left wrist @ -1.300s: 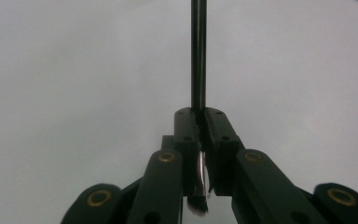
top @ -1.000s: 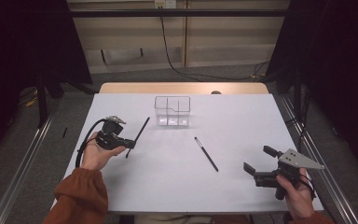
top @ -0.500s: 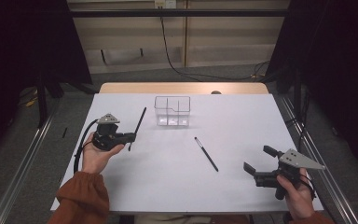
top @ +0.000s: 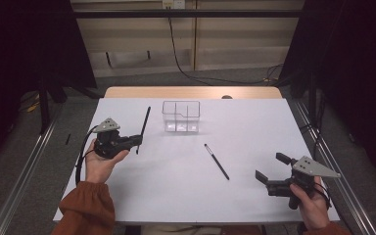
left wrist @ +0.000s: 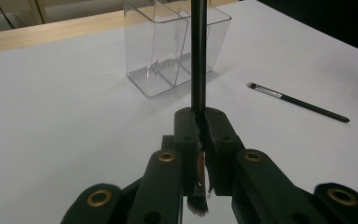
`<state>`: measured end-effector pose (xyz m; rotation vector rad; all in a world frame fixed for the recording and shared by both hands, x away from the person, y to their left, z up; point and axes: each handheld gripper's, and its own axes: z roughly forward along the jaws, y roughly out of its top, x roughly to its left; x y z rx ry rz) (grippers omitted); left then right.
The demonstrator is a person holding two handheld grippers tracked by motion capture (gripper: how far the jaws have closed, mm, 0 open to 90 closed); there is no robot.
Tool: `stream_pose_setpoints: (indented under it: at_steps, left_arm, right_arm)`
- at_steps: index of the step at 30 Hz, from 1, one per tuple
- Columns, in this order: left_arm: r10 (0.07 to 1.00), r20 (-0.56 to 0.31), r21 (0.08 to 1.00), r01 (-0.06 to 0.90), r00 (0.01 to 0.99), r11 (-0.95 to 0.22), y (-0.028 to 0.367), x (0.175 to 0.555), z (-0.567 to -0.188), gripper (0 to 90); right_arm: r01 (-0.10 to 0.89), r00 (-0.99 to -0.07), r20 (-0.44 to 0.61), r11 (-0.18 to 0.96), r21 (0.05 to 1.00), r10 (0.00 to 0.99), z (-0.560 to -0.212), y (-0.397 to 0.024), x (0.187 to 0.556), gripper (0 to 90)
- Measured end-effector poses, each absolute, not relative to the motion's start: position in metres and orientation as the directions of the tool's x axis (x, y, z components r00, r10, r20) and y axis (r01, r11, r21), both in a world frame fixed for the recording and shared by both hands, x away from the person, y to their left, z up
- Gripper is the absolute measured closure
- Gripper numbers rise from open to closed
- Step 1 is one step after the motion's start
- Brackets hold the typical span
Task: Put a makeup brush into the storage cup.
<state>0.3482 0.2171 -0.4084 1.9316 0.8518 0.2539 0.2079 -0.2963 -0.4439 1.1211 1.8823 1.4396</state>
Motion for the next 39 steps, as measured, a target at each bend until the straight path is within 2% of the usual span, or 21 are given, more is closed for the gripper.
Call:
stream_pose_setpoints:
  at_steps: [22, 39]
  left_arm:
    - [0.562, -0.167, 0.879, 0.381, 0.810, -0.288, 0.194, 0.334, -0.397, 84.4]
    - [0.471, -0.193, 0.866, 0.375, 0.861, -0.331, 0.165, 0.325, -0.395, 84.4]
  right_arm:
    - [0.301, -0.529, 0.089, 0.089, 0.949, 0.844, -0.444, -0.296, 0.209, 0.0]
    - [0.303, -0.535, 0.086, 0.096, 0.948, 0.840, -0.444, -0.295, 0.210, 0.0]
